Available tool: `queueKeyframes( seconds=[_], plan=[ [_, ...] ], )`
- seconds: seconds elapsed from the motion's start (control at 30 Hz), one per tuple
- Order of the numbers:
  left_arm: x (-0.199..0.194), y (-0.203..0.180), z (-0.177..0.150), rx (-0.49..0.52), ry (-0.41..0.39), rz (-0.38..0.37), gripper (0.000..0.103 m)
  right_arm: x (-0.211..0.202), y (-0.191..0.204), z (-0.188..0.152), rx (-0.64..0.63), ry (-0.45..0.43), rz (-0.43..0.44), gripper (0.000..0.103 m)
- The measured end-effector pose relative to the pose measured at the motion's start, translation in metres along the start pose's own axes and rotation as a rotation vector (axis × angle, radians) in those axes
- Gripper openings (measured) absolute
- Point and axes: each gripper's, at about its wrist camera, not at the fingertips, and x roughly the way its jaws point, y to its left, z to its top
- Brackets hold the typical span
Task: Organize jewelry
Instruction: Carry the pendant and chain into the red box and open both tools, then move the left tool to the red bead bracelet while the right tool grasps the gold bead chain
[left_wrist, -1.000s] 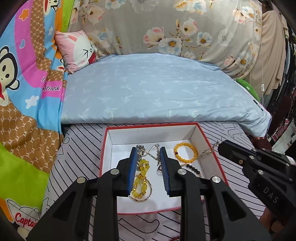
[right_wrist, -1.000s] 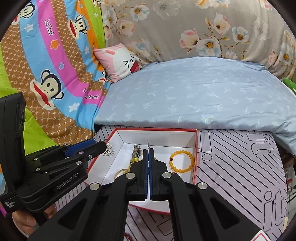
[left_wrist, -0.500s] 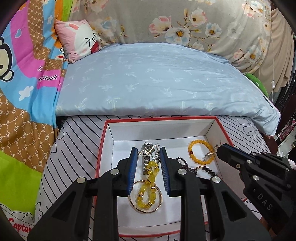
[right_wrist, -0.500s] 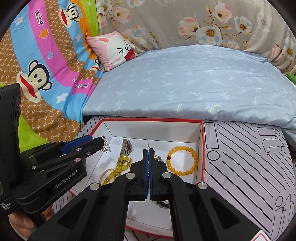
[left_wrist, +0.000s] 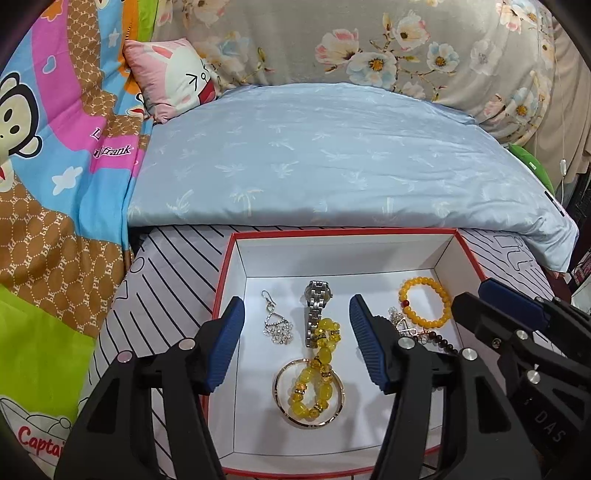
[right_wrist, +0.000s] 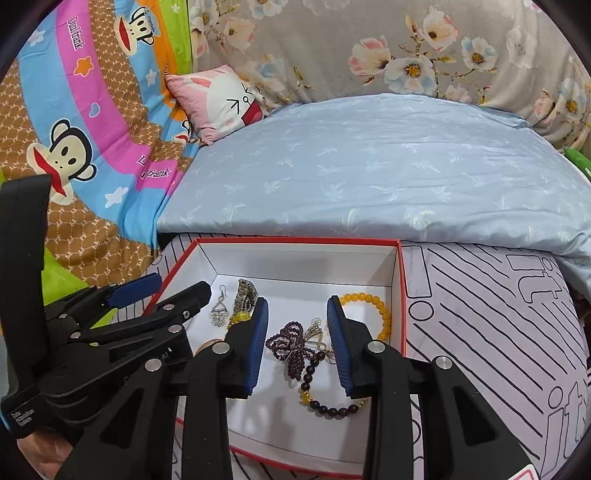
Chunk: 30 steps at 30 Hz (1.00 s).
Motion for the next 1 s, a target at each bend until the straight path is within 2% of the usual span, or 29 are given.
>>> queueKeyframes(
  seconds=[0.27, 0.57, 0.87, 1.0],
  plan=[
    [-0.028, -0.007, -0.010, 0.017, -0.015, -0.017, 0.057, -0.033, 0.008, -0.011, -0.006, -0.020, 0.005, 0.037],
    [-0.066, -0.007, -0.034, 0.031, -0.021, -0.017, 0.057, -0.078, 0.011, -0.041, -0.008, -0.034, -0.004, 0.038],
    [-0.095, -0.005, -0.079, 0.035, -0.005, -0.004, 0.057, -0.116, 0.019, -0.101, -0.013, 0.002, -0.014, 0.038],
    [-0.098, -0.006, -0.103, 0.036, 0.020, 0.016, 0.057, -0.120, 0.023, -0.136, 0.014, 0.065, 0.014, 0.038]
  ],
)
